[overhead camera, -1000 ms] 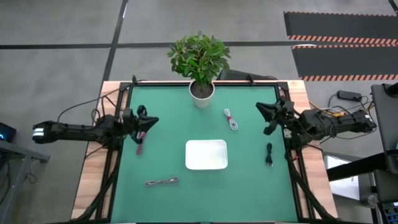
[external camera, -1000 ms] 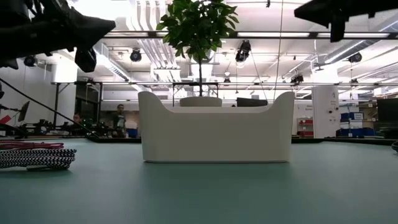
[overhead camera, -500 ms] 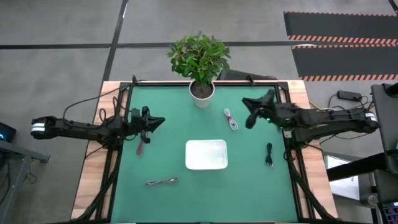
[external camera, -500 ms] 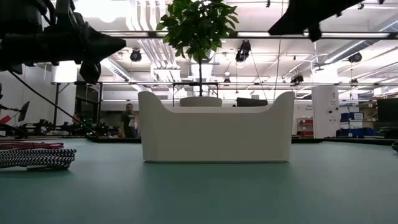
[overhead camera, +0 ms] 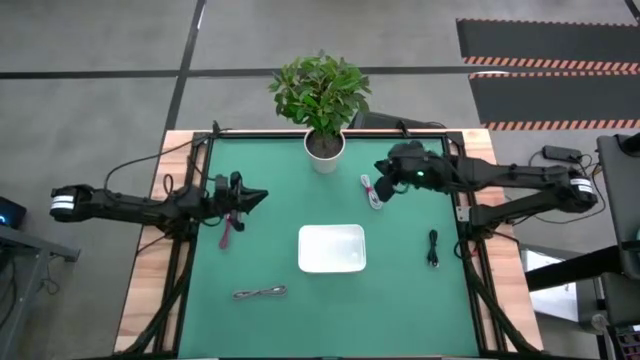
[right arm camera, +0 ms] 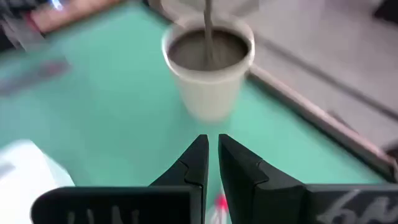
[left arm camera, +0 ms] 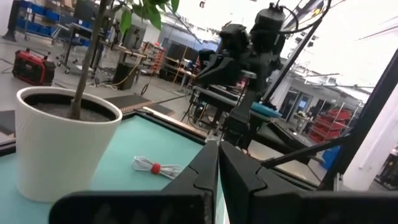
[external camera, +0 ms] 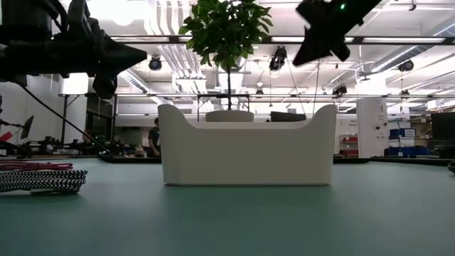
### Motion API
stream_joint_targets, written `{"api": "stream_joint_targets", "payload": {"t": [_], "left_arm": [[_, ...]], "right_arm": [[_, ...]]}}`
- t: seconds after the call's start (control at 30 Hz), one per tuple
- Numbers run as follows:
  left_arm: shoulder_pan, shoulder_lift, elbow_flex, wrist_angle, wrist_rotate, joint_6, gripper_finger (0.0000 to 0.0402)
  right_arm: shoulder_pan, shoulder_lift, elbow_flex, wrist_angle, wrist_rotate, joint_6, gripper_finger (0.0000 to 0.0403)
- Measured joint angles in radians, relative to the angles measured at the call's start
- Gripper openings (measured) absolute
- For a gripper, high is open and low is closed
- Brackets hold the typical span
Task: Pick and place USB-C Cables
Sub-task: Put the white charger cable into the white bin
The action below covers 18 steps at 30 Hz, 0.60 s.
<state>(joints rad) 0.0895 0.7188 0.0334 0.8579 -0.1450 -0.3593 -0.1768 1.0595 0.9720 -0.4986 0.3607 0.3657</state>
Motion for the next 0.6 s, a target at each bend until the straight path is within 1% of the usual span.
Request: {"api": "stream_joint_targets", "payload": {"t": [0.1,0.2,0.3,0.43,0.5,0.6], "left_arm": [[0.0,0.013,0.0,0.001,-0.023,0.004,0.0],[0.0,0.021,0.0,0.003,-0.029,0.005,0.0],[0.001,0.032,0.0,0.0,-0.031,0.006,0.0],[0.001,0.042,0.0,0.001,-0.075,0.006,0.0],[0.001,0.049,0.0,0.004,-0.08,0.006,0.0],[0.001,0.06,0.0,0.002,-0.081,0.006,0.0]], "right_arm": [[-0.022,0.066,0.05,-0.114,-0.027,0.037,0.0027],[-0.043,0.129,0.086,-0.181,-0.054,0.043,0.0027],[-0.066,0.192,0.1,-0.246,-0.058,0.043,0.0027],[-0.11,0.263,0.114,-0.266,-0.083,0.066,0.0027],[-0.131,0.299,0.121,-0.262,-0.105,0.08,0.0027],[-0.151,0.345,0.136,-0.265,-0.111,0.08,0.0027]]}}
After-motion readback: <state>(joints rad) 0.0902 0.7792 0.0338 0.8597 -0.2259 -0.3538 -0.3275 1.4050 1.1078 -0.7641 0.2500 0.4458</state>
